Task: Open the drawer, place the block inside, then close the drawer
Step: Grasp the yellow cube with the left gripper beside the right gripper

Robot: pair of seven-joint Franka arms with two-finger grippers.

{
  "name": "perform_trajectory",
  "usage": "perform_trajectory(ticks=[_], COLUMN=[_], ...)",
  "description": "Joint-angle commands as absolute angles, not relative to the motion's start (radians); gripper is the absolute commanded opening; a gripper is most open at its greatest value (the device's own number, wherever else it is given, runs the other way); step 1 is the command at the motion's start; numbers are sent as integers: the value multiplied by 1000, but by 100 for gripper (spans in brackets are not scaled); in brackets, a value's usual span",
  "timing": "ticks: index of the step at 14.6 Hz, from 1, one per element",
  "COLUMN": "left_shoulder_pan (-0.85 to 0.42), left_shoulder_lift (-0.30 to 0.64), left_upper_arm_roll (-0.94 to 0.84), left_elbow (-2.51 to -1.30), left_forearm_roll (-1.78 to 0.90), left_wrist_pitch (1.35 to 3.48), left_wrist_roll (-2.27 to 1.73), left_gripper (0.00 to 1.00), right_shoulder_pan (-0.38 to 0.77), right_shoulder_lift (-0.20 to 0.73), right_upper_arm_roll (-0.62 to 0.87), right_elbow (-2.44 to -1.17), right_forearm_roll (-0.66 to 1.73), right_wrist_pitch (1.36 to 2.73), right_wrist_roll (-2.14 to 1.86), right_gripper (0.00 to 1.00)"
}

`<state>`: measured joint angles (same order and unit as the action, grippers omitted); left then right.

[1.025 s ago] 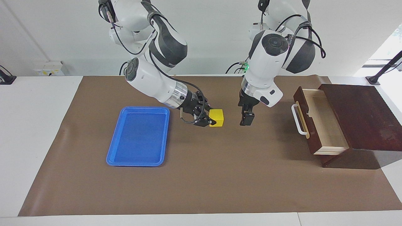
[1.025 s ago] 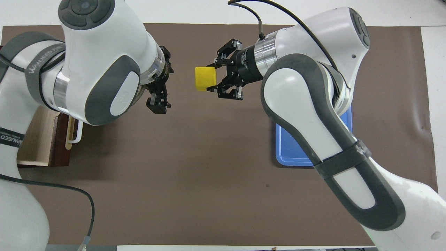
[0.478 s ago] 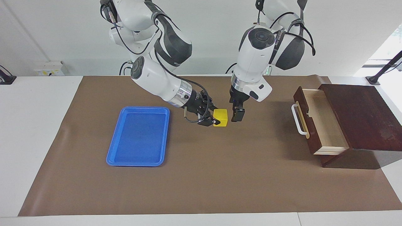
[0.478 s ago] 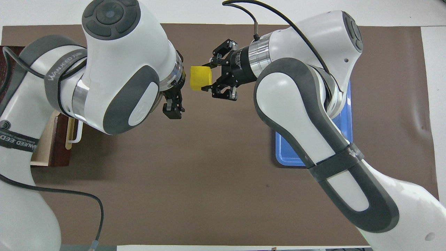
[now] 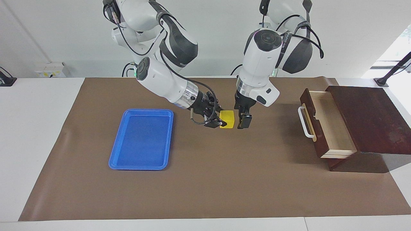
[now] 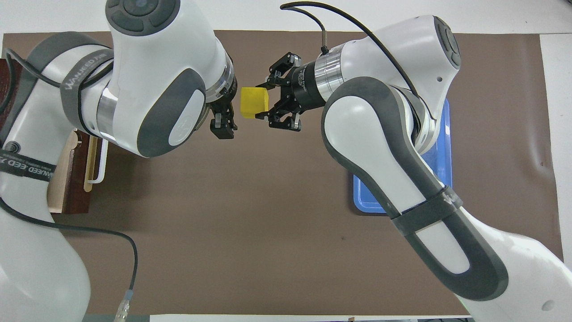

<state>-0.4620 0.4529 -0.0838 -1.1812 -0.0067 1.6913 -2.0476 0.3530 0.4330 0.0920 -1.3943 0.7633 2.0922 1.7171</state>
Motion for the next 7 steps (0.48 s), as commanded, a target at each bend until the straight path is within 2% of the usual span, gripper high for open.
perform_trajectory(ticks=[1, 7], left_shoulder_pan=[-532, -554], left_shoulder_lift=[509, 514], left_upper_arm_roll=[-14, -14], left_elbow=[-1100, -1095], left_forearm_roll=[9, 6], left_wrist_pitch=[1655, 1644], left_wrist_roll=[-2066, -2071], left_gripper=[100, 100], right_shoulder_pan=[356, 354], right_shoulder_lift=[442, 442], right_upper_arm_roll=[94, 94], right_elbow=[-1379, -1379], right_forearm_roll=[772, 772], right_wrist_pitch=[2103, 2102], right_wrist_roll=[1740, 1741], right_gripper=[0, 0])
